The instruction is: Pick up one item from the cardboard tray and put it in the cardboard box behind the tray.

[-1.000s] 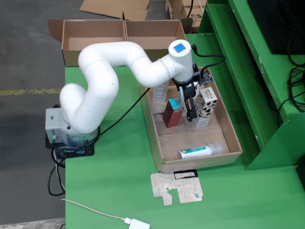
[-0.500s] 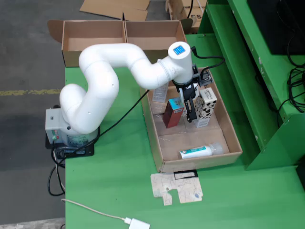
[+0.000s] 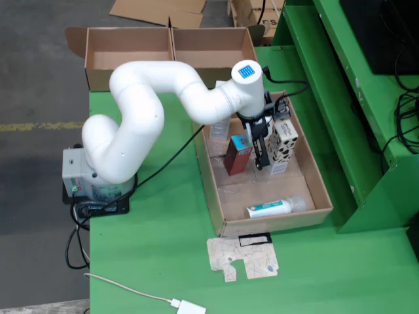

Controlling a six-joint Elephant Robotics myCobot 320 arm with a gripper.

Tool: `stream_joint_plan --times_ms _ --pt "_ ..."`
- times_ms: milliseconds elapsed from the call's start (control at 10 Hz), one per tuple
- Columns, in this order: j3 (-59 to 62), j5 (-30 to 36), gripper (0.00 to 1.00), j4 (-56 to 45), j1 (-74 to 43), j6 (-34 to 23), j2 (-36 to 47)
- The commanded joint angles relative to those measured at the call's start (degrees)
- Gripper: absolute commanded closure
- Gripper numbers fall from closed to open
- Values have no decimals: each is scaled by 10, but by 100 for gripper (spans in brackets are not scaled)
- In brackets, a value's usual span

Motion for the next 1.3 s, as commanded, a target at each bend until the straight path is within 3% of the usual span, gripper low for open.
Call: stream_joint_plan --times_ms 0,600,1200 --pt "24 4 0 9 -10 -3 -5" --pt "9 8 0 21 -14 -3 -12" --pt "-53 3 0 41 -11 2 45"
